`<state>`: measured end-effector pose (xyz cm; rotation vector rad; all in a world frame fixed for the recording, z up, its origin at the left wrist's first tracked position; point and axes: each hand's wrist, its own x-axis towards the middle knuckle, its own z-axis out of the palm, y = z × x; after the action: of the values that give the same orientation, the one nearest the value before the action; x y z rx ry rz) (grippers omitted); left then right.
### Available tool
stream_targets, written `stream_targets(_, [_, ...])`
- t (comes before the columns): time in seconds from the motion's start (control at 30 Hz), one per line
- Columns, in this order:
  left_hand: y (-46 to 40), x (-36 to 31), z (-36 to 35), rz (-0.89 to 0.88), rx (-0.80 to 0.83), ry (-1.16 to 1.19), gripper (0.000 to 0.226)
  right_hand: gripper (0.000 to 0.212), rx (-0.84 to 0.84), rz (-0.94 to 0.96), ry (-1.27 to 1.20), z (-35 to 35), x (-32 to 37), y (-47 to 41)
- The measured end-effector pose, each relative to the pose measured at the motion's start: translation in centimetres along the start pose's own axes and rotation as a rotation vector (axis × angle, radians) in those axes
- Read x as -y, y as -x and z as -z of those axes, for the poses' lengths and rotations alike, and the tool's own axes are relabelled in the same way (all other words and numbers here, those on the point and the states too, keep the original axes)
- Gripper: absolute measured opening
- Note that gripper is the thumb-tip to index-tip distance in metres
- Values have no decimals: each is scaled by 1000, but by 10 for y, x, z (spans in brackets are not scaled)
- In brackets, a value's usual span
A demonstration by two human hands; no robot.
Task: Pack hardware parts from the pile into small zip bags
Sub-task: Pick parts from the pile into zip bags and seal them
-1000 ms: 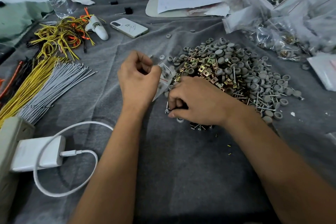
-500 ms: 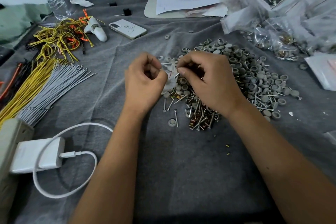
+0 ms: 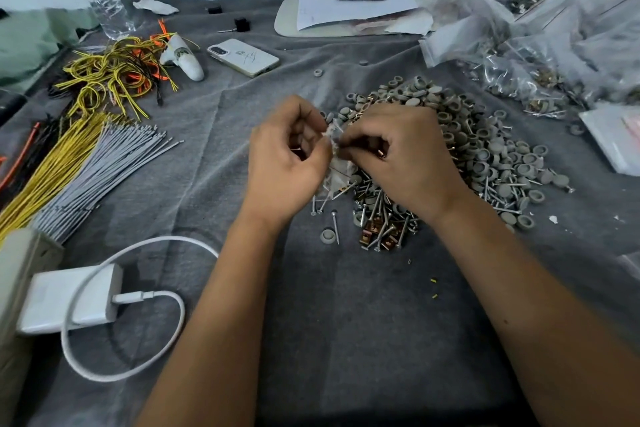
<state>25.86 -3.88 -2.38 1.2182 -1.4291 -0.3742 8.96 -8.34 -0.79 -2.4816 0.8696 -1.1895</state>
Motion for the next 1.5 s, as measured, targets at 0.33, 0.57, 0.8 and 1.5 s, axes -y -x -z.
stream_targets(0.33, [0, 1, 0, -3, -147, -20, 10, 19, -5, -80, -66, 1, 1, 0])
stream_targets(0.57, [-3, 1, 6, 33, -352, -12, 20, 19, 471, 0, 256, 4, -3, 1])
stream_targets(0.8, [-2, 7, 2, 60, -246, -11, 13, 21, 444, -22, 299, -3, 3, 1])
stream_targets(1.5, [-1, 6, -2, 100, -14, 91, 18, 20, 58, -105, 50, 4, 2, 1])
